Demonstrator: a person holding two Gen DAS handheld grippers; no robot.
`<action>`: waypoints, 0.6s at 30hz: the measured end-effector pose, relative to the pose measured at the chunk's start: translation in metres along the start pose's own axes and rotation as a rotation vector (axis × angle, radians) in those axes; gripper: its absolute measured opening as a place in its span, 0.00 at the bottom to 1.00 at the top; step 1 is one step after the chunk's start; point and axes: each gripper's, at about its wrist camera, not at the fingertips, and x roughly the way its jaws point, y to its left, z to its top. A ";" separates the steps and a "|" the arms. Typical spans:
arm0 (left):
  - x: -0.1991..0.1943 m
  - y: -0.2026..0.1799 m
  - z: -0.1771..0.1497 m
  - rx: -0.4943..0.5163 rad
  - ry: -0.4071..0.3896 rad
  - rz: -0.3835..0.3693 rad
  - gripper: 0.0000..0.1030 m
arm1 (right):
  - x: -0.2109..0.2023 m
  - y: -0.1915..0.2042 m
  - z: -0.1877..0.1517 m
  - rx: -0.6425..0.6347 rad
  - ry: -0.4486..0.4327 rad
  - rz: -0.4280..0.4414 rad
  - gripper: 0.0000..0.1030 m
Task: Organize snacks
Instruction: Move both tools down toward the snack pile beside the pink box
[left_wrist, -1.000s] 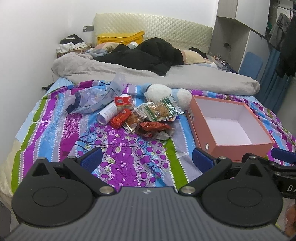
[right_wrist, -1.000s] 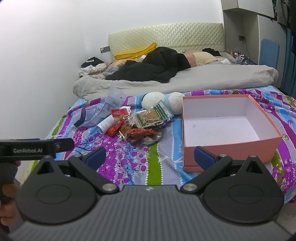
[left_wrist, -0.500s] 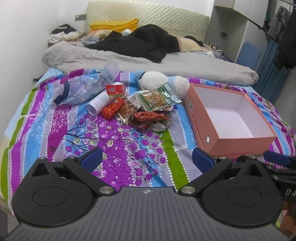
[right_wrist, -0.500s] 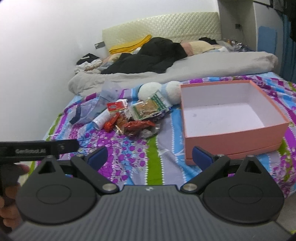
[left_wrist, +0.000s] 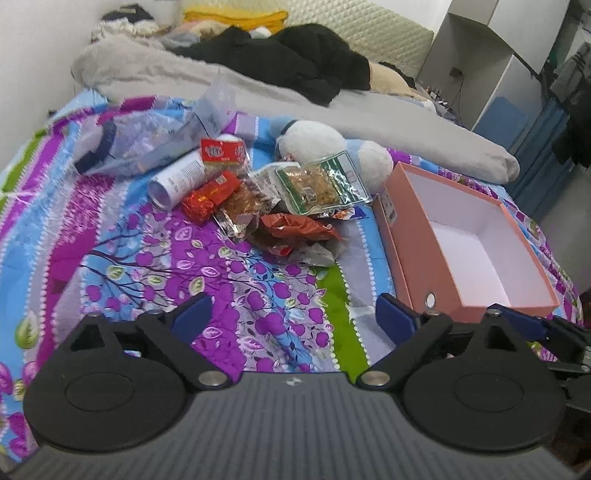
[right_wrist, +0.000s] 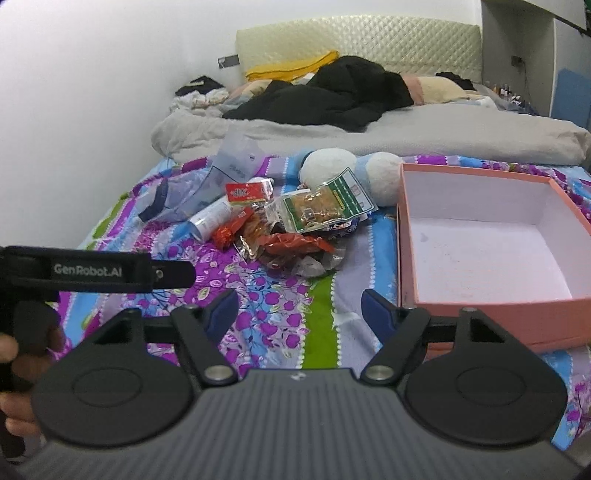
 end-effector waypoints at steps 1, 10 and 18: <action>0.009 0.004 0.004 -0.012 0.009 -0.010 0.91 | 0.008 0.000 0.002 -0.005 0.010 -0.009 0.73; 0.084 0.030 0.030 -0.069 0.063 -0.062 0.84 | 0.074 -0.003 0.017 -0.050 0.087 -0.003 0.72; 0.148 0.049 0.043 -0.139 0.124 -0.083 0.77 | 0.136 -0.007 0.016 -0.069 0.154 0.008 0.67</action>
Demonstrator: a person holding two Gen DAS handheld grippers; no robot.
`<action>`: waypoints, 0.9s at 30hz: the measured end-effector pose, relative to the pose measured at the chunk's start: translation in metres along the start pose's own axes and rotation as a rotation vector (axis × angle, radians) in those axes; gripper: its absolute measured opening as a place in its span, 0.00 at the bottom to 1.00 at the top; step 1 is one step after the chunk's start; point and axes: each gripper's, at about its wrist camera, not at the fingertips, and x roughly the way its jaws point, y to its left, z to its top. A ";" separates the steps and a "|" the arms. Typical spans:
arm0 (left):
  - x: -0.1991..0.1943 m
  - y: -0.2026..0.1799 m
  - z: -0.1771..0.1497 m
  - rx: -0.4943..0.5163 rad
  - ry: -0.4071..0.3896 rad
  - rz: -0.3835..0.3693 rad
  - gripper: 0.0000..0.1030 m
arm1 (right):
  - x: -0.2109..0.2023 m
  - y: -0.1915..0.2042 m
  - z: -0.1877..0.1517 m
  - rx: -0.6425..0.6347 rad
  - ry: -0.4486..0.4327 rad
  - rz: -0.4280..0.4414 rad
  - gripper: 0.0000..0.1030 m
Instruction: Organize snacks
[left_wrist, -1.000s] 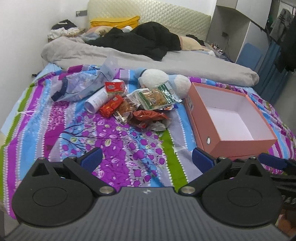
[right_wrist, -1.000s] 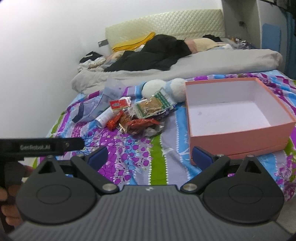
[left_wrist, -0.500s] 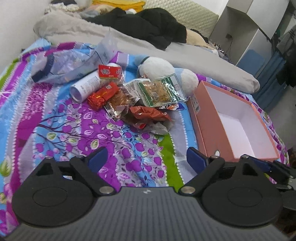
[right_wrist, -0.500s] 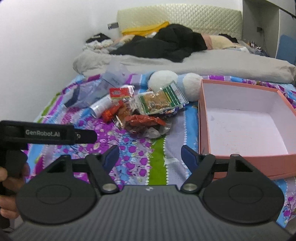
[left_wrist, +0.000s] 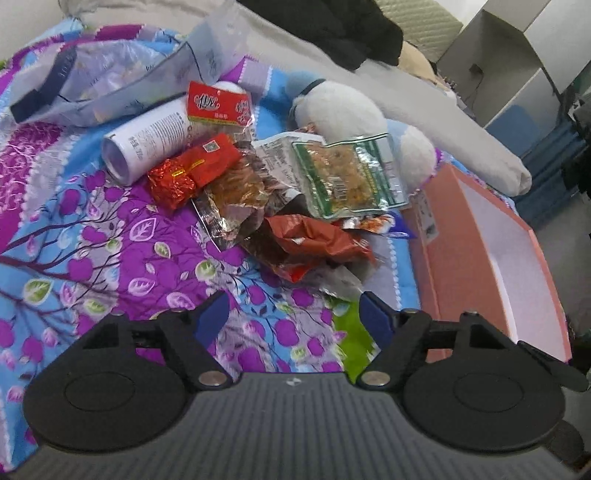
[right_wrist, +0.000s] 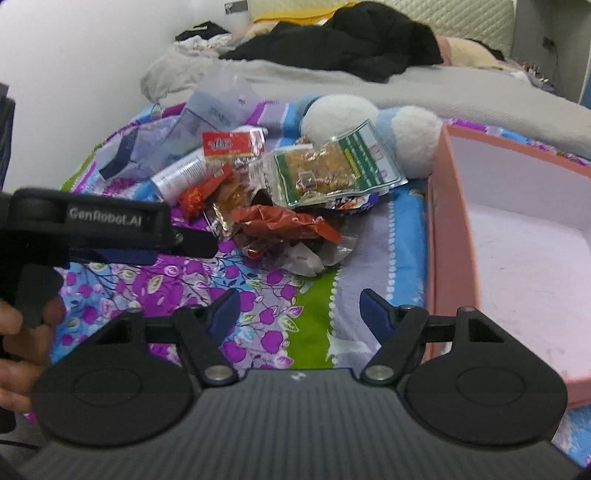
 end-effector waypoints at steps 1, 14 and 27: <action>0.007 0.002 0.002 -0.006 0.008 -0.004 0.75 | 0.007 0.000 0.001 -0.004 0.006 -0.002 0.65; 0.077 0.014 0.014 -0.053 0.102 -0.045 0.60 | 0.075 -0.004 0.013 -0.101 0.023 0.020 0.43; 0.089 0.018 0.013 -0.099 0.077 -0.052 0.27 | 0.100 -0.003 0.015 -0.174 0.037 0.010 0.23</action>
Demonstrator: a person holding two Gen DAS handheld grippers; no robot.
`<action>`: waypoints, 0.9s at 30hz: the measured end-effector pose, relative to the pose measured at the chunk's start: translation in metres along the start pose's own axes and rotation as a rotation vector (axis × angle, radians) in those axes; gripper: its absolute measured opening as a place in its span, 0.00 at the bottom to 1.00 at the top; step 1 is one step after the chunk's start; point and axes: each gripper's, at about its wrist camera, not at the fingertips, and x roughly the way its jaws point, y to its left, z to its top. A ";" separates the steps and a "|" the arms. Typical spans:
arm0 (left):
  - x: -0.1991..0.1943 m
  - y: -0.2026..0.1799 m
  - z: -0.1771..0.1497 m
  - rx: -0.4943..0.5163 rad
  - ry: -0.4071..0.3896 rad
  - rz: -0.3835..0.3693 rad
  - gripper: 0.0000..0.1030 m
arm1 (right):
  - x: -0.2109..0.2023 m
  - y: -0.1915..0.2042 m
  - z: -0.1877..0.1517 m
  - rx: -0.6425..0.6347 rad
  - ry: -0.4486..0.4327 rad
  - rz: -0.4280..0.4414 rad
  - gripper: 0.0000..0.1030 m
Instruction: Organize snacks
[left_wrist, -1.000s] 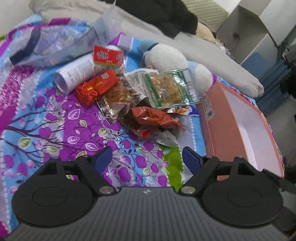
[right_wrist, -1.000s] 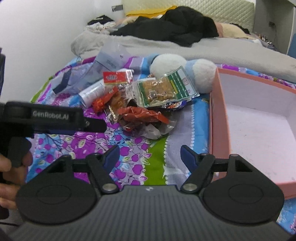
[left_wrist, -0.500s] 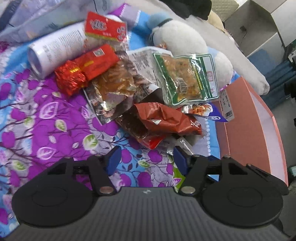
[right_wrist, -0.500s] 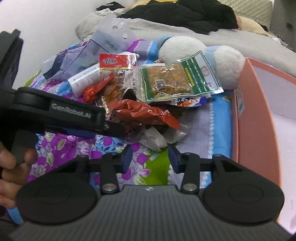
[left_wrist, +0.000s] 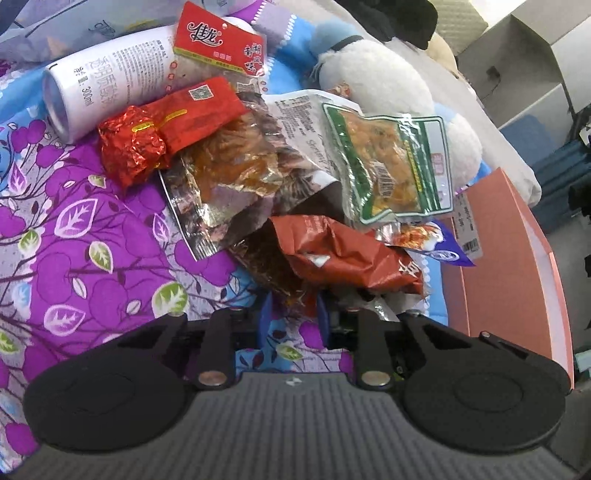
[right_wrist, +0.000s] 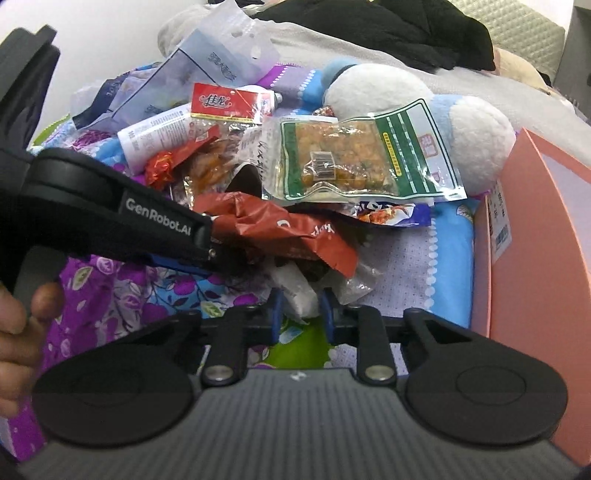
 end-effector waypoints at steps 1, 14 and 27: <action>-0.002 -0.001 -0.002 0.004 0.002 0.000 0.24 | -0.002 0.000 0.000 0.001 0.000 -0.001 0.22; -0.055 -0.009 -0.051 0.032 0.027 -0.018 0.16 | -0.060 0.016 -0.034 -0.003 0.032 -0.017 0.21; -0.120 -0.010 -0.111 0.054 0.031 -0.024 0.10 | -0.118 0.039 -0.079 0.013 0.052 -0.018 0.20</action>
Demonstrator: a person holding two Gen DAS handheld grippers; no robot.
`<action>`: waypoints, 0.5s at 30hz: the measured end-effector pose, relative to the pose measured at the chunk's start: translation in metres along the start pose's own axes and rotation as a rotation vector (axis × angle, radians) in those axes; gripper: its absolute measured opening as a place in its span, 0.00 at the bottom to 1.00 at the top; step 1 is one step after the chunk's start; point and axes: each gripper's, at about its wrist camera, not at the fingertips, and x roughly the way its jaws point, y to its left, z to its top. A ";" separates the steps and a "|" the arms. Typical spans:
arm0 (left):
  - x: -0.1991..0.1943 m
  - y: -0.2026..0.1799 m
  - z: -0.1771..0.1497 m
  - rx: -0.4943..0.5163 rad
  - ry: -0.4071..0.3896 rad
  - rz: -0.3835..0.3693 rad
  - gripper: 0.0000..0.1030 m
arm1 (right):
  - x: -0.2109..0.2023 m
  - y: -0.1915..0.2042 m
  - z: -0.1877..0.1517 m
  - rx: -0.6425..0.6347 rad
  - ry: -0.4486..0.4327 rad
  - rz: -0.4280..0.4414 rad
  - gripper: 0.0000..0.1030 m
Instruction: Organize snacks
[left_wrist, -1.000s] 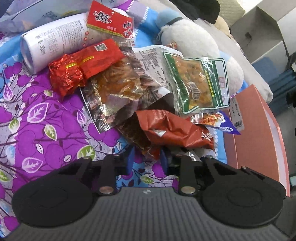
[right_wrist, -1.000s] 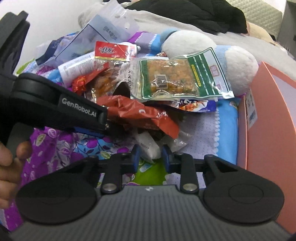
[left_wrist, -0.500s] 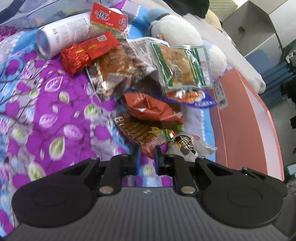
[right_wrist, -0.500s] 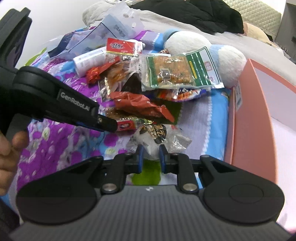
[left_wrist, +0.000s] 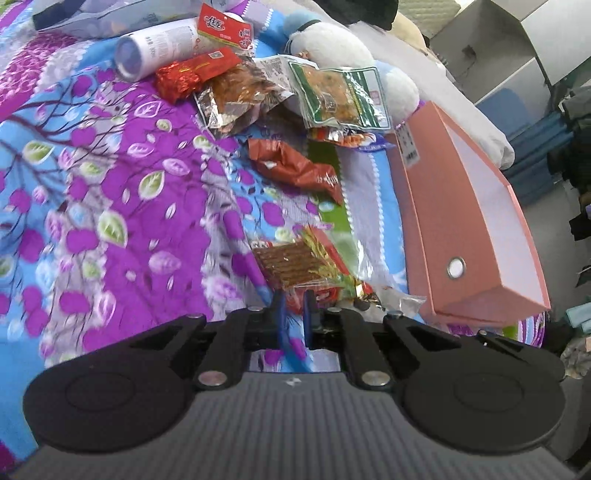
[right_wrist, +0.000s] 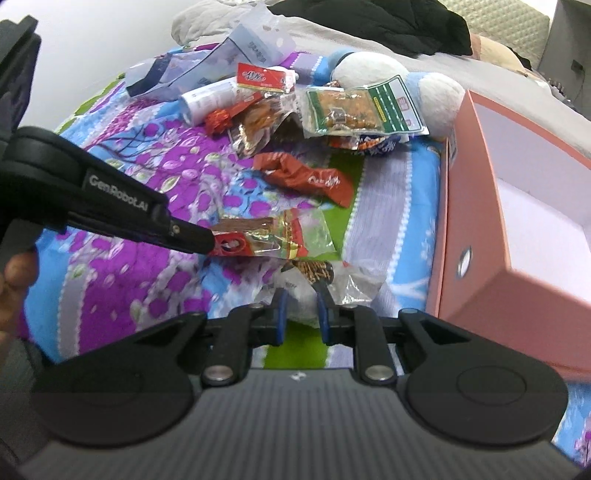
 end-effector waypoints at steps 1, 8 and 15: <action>-0.005 0.000 -0.005 0.003 -0.001 0.001 0.10 | -0.003 0.002 -0.004 0.001 0.002 0.001 0.20; -0.026 0.002 -0.032 0.026 0.007 0.009 0.10 | -0.019 0.010 -0.025 0.036 0.021 -0.002 0.20; -0.034 0.006 -0.051 0.035 0.029 0.025 0.10 | -0.031 0.011 -0.039 0.070 0.033 0.001 0.20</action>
